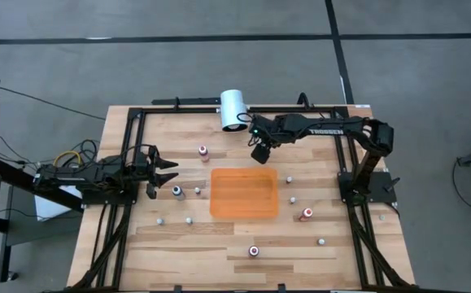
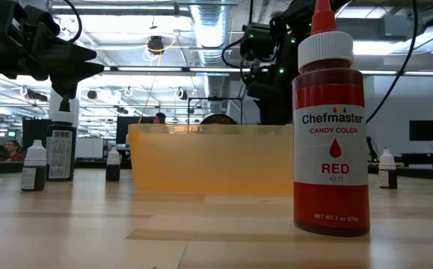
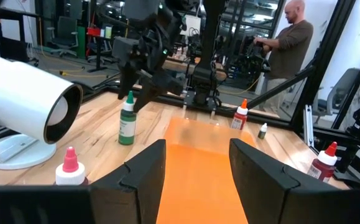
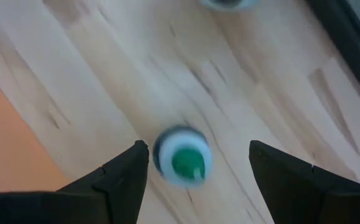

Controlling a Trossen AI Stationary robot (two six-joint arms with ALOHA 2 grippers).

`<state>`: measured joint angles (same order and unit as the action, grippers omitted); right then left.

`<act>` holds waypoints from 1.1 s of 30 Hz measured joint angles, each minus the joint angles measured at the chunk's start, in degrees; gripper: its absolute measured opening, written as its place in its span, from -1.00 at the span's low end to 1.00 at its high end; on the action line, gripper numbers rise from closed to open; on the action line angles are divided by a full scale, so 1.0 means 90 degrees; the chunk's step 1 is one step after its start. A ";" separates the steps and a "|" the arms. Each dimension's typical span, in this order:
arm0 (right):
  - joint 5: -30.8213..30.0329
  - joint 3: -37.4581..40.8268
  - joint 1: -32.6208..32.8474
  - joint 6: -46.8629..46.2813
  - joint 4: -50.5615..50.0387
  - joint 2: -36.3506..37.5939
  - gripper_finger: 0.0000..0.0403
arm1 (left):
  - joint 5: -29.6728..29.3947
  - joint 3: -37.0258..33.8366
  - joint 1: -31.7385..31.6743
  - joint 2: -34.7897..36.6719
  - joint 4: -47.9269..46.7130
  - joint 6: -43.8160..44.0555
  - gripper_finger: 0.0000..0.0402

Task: Pick & Place food coloring
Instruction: Put the large green food coloring into the orange bin

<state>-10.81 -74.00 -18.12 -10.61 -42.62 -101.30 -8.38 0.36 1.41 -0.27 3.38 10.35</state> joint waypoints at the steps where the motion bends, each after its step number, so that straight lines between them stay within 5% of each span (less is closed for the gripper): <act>1: 0.0022 0.0003 -0.0004 0.0000 -0.0022 -0.0029 0.33 | 0.0000 0.0001 0.0000 0.0000 -0.0002 0.0000 -0.16; 33: 0.0316 0.0005 0.0030 0.0012 0.0275 -0.0832 0.32 | 0.0016 0.0002 0.0000 0.0000 -0.0002 0.0000 -0.16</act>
<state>-7.97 -73.96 -17.85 -10.51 -40.14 -108.79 -8.24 0.38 1.41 -0.27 3.36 10.35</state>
